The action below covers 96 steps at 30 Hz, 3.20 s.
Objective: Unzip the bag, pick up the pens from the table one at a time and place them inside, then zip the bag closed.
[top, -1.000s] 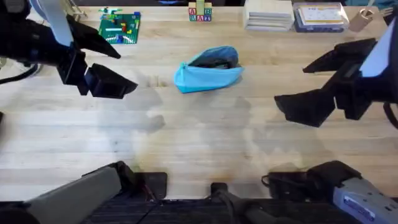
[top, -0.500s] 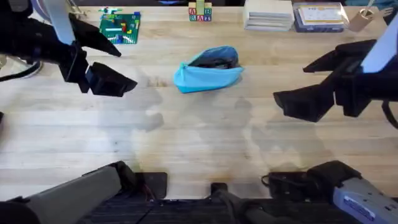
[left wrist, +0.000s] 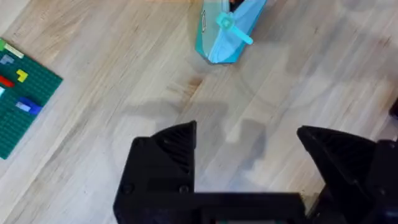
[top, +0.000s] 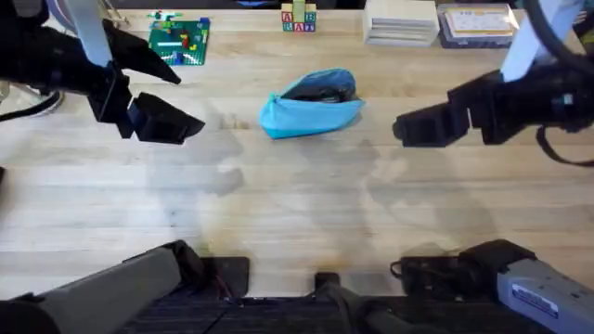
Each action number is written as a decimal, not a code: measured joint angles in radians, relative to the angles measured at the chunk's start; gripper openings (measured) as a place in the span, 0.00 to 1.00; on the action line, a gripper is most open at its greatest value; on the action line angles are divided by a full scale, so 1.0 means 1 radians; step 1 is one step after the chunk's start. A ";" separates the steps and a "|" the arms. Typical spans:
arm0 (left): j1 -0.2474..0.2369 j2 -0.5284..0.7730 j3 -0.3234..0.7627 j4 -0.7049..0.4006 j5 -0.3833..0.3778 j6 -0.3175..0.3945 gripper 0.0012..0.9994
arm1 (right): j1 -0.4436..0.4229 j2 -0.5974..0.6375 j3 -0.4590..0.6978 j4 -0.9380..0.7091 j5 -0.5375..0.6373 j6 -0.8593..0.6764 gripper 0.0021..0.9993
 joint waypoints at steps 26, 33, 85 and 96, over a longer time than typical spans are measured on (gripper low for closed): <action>0.000 0.000 0.000 0.000 0.000 0.000 0.99 | 0.410 0.296 0.244 -0.065 0.314 0.286 1.00; 0.000 0.000 0.000 0.000 0.000 0.000 0.99 | 0.420 0.309 0.245 -0.070 0.315 0.309 1.00; 0.000 0.000 0.000 0.001 0.000 0.003 0.99 | 0.621 0.580 0.465 -0.018 0.402 0.510 1.00; 0.000 0.000 0.000 0.001 0.000 0.003 0.99 | 0.627 0.663 0.569 0.001 0.423 0.510 1.00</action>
